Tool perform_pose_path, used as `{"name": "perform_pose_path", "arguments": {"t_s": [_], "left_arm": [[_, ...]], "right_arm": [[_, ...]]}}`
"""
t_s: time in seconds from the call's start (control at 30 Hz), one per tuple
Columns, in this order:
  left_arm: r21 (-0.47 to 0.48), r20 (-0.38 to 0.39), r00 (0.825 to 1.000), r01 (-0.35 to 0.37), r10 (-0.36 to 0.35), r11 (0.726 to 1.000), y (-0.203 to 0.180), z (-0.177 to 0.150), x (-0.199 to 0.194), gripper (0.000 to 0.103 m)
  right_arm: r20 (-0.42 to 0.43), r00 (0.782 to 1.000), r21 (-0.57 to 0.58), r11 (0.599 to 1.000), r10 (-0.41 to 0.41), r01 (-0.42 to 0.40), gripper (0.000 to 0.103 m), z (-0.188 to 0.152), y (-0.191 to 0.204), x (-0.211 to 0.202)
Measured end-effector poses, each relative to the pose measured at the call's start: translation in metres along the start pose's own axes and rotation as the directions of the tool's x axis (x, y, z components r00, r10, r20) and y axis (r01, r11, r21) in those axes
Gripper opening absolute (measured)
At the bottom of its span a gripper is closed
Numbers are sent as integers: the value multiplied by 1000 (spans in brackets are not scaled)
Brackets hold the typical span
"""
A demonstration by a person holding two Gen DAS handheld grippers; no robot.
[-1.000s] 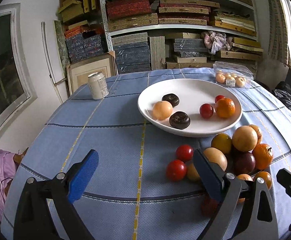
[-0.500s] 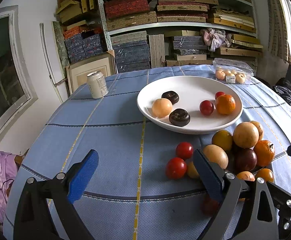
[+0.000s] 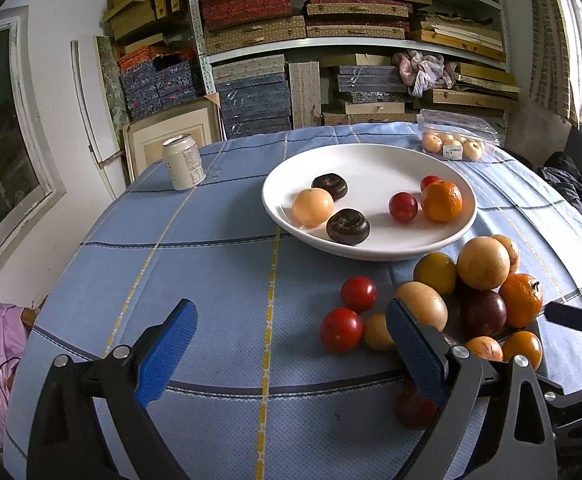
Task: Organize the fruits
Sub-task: 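Move both open tools back over the fruit pile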
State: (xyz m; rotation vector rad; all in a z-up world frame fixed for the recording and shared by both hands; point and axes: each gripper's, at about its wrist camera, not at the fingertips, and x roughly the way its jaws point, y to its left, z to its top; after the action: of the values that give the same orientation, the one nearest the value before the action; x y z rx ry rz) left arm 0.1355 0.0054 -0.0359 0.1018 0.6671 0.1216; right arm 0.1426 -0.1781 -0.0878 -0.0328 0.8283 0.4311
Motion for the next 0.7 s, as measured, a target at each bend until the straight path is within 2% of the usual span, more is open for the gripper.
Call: {"name": "perform_pose_path", "arguments": {"t_s": [0.23,0.37,0.7], "left_arm": [[7,-5,1000,7,-7,1000,-1,0,1,96],[7,-10,1000,10,-10,1000,-1,0,2,96],[8,-10,1000,8,-8,1000,-1,0,2,96]], "right_arm": [[2,1000,-6,1000,9,-9,81,0,2,0],[8,1000,-19,1000,19,-19,72,-1,5,-2],[13,999,-31,999,45,-44,59,-3,9,-5]]}}
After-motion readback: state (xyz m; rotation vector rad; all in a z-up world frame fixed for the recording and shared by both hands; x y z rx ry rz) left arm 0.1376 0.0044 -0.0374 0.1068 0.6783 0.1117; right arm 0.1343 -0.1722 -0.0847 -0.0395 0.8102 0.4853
